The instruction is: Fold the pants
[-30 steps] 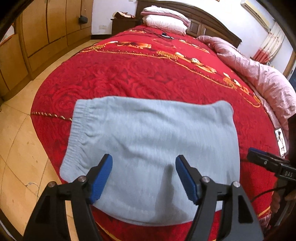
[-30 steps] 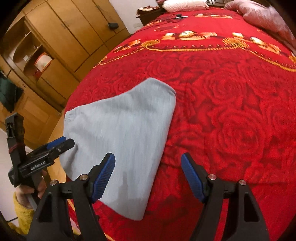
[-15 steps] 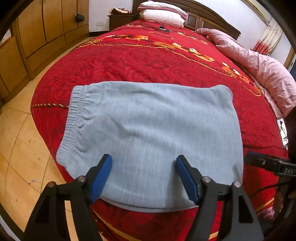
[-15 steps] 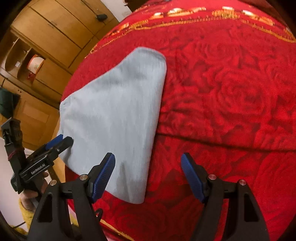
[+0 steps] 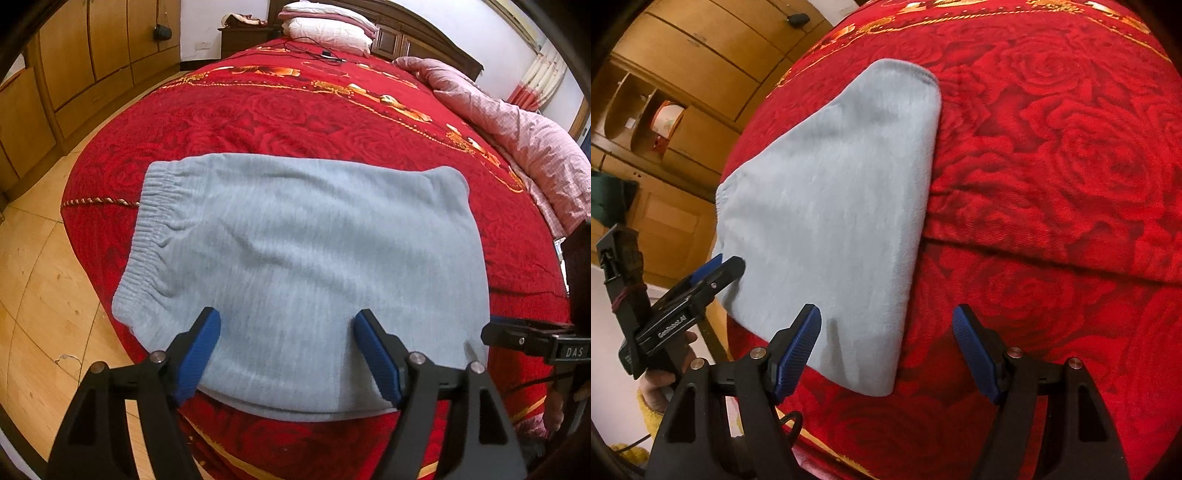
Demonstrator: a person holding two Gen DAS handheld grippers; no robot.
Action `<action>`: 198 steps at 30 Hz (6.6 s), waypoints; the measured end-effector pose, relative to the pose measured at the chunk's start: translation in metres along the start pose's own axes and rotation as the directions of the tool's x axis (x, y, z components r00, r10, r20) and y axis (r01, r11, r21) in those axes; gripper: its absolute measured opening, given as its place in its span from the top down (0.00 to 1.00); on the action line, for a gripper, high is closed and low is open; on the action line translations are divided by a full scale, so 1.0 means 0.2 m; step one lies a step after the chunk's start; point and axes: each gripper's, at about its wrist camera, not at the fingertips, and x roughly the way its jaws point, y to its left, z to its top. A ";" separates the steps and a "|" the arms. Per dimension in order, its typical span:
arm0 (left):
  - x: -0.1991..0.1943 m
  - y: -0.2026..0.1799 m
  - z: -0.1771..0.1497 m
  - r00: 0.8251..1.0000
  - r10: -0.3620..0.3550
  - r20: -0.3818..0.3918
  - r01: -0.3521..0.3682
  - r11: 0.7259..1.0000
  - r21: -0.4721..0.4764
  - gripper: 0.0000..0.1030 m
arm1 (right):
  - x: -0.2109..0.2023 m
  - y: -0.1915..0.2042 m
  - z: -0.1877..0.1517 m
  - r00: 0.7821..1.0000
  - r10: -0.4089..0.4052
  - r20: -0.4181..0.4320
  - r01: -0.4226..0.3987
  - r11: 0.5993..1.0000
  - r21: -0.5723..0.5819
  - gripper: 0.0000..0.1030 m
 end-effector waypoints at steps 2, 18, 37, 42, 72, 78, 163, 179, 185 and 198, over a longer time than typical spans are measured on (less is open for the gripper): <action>0.00 0.00 0.00 1.000 0.000 -0.001 0.000 1.000 0.005 0.22 | 0.03 0.02 0.00 1.000 0.010 -0.012 -0.010 1.000 -0.005 0.26; 0.01 -0.02 0.00 1.000 0.003 0.001 -0.003 1.000 0.017 0.19 | 0.10 0.03 0.01 0.998 0.045 -0.033 -0.045 0.999 -0.005 0.41; 0.02 -0.02 -0.01 1.000 0.008 0.001 -0.008 1.000 0.026 0.19 | -0.03 0.04 0.01 0.984 0.158 0.079 -0.156 0.987 -0.037 0.85; 0.02 -0.02 -0.01 1.000 0.008 0.001 -0.008 1.000 0.026 0.19 | -0.08 0.10 0.01 0.979 0.166 0.121 -0.154 0.983 -0.102 0.86; 0.00 -0.05 -0.01 0.999 -0.017 0.035 0.015 0.998 0.055 0.19 | -0.26 0.30 0.00 0.961 0.180 0.208 -0.114 0.949 -0.293 0.86; 0.00 -0.07 -0.03 0.999 -0.007 0.039 0.005 0.999 0.052 0.18 | -0.32 0.40 0.04 0.954 0.213 0.213 -0.129 0.928 -0.348 0.86; 0.04 0.32 0.22 0.992 -0.028 0.123 0.032 0.999 -0.031 0.58 | 0.31 0.65 0.36 0.987 0.082 0.135 -0.023 0.919 -0.393 0.74; -0.05 0.49 0.16 0.996 0.022 0.086 -0.012 0.994 -0.111 0.31 | 0.17 0.54 0.37 0.988 0.140 0.069 -0.124 0.972 -0.199 0.45; -0.06 0.55 0.16 0.997 -0.037 0.071 0.048 0.987 -0.151 0.31 | 0.21 0.49 0.35 0.988 0.149 0.033 -0.143 0.980 -0.142 0.45; 0.03 0.52 0.18 0.998 -0.053 0.035 0.057 0.990 -0.130 0.27 | 0.38 0.57 0.36 0.980 0.198 -0.036 -0.201 0.968 -0.151 0.45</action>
